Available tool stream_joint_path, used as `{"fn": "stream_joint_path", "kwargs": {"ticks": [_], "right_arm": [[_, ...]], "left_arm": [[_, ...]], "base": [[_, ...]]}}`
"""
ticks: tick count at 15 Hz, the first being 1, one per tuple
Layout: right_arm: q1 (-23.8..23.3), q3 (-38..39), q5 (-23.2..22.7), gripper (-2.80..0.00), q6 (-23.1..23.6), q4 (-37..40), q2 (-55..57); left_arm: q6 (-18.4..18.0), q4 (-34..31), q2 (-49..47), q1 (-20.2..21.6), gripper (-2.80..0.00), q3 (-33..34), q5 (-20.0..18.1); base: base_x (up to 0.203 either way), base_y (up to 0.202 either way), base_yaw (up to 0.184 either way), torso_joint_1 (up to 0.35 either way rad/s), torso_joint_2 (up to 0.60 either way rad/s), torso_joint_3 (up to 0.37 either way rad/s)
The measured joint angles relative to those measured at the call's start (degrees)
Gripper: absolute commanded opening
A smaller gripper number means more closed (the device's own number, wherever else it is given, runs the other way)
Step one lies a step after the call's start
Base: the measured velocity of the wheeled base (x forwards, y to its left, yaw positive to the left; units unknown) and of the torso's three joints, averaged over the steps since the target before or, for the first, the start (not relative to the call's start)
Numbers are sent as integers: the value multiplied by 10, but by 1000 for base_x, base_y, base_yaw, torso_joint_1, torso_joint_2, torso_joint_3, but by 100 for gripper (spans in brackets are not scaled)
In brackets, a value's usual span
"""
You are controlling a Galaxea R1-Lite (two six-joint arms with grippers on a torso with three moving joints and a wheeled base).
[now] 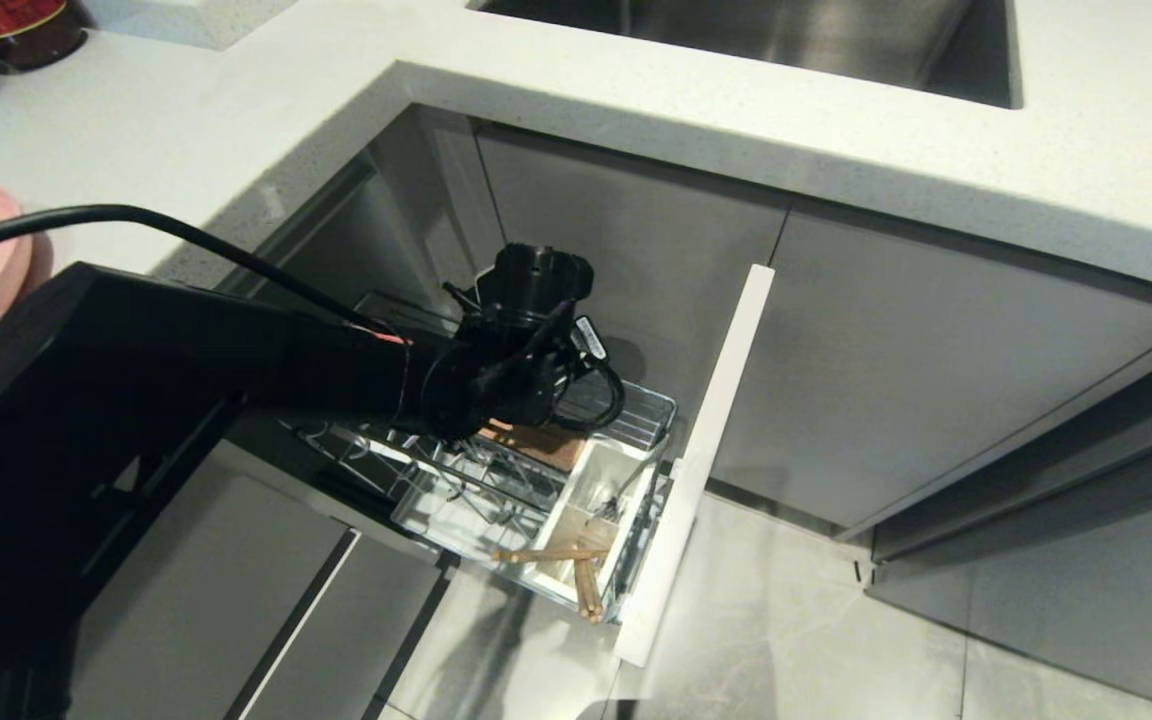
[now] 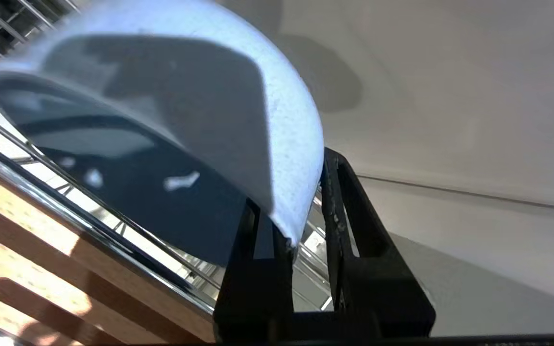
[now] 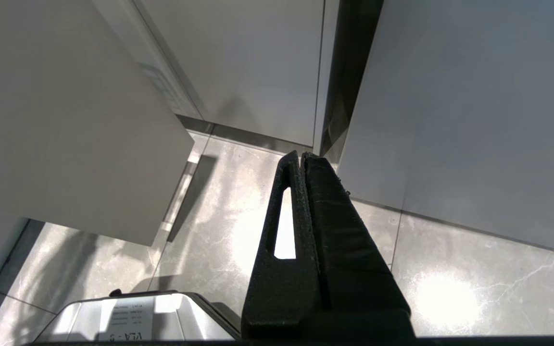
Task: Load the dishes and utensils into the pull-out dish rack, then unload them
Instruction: Take the bowl out of the cupboard
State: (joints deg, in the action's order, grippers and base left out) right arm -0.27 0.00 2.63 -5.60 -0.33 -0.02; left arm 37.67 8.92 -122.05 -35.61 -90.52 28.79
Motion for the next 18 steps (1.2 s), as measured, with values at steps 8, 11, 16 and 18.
{"fn": "stream_joint_path", "kwargs": {"ticks": [8, 11, 16, 18], "right_arm": [[0, 0, 0, -280, 0, 0, 0], [0, 0, 0, -280, 0, 0, 0], [0, 0, 0, -280, 0, 0, 0], [0, 0, 0, -280, 0, 0, 0]], "left_arm": [[0, -1, 9, 0, -280, 0, 3], [1, -1, 25, 0, -280, 1, 5], [1, -3, 61, -1, -280, 6, 7], [1, -3, 78, -5, -280, 11, 7]], "base": [[0, 0, 0, 0, 0, 0], [0, 0, 0, 0, 0, 0], [0, 0, 0, 0, 0, 0], [0, 0, 0, 0, 0, 0]]}}
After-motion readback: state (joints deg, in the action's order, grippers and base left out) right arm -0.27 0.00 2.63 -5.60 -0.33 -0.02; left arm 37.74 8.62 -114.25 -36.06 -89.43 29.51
